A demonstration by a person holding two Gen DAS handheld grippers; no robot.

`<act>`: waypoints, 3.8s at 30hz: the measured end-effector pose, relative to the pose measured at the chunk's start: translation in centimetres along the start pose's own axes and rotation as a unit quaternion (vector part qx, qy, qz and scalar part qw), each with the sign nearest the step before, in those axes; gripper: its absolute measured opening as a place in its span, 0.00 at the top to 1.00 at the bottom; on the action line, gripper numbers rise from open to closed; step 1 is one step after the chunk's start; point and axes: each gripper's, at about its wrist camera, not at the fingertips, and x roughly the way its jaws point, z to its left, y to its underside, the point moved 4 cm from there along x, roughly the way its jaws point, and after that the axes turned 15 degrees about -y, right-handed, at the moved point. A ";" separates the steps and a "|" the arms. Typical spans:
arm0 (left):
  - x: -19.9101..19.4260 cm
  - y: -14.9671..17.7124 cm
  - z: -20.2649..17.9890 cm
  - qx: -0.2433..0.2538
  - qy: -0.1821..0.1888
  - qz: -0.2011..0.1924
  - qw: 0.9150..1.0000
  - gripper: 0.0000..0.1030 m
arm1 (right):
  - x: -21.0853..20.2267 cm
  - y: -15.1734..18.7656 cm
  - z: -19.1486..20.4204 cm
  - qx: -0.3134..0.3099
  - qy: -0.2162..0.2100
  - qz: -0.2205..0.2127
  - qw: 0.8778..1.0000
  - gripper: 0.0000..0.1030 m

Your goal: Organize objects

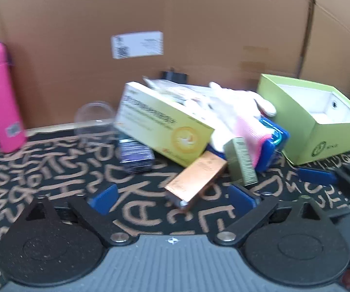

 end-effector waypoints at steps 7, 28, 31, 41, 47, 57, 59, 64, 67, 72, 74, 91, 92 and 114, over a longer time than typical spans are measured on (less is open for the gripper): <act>3.9 -0.2 -0.7 -0.008 0.040 0.057 0.998 0.40 | 3.2 -0.3 -0.3 0.001 -0.023 0.011 1.000 0.50; -1.6 3.3 -3.6 0.032 0.047 0.054 0.997 0.47 | -4.1 2.9 -1.1 0.012 -0.028 0.043 0.999 0.62; -1.0 3.1 -4.3 0.056 0.051 0.062 0.995 0.66 | -3.4 2.6 -1.4 0.014 -0.026 0.040 0.999 0.62; -1.3 3.3 -4.8 0.067 0.040 0.057 0.995 0.69 | -2.8 2.8 -1.5 0.001 -0.039 0.044 0.998 0.79; -5.8 -0.9 -6.6 0.040 0.125 0.020 0.991 0.69 | -7.7 0.3 -3.1 0.007 -0.053 0.001 0.999 0.79; -6.2 -11.6 -15.7 0.041 0.176 -0.050 0.982 0.69 | -12.5 -8.7 -11.6 -0.034 0.075 -0.062 0.995 0.79; -4.4 -12.8 -17.5 0.036 0.173 -0.041 0.984 0.69 | -11.6 -9.7 -14.1 -0.024 0.099 -0.054 0.993 0.79; 1.6 -13.7 -21.2 0.054 0.136 -0.005 0.989 0.69 | -7.4 -10.2 -19.6 0.005 0.125 -0.005 0.992 0.79; 4.4 -13.2 -22.5 0.059 0.126 0.020 0.990 0.69 | -4.8 -9.6 -21.8 0.024 0.119 0.028 0.992 0.79; 6.2 -12.5 -23.6 0.074 0.115 0.037 0.990 0.68 | -1.8 -8.9 -23.3 0.036 0.104 0.067 0.992 0.79; 6.7 -12.2 -23.5 0.072 0.123 0.039 0.989 0.69 | -1.2 -8.6 -23.1 0.038 0.101 0.078 0.991 0.78; -6.9 -9.5 -13.6 -0.005 0.090 -0.144 0.985 0.00 | -13.2 -8.9 -15.2 -0.019 0.107 -0.103 0.989 0.00; -7.3 -8.6 -13.0 -0.004 0.079 -0.142 0.987 0.00 | -13.5 -8.4 -14.3 -0.018 0.098 -0.107 0.989 0.00; -3.9 2.7 2.6 -0.087 -0.051 -0.029 0.994 0.00 | -6.3 -0.8 -2.0 0.002 -0.010 -0.060 0.998 0.00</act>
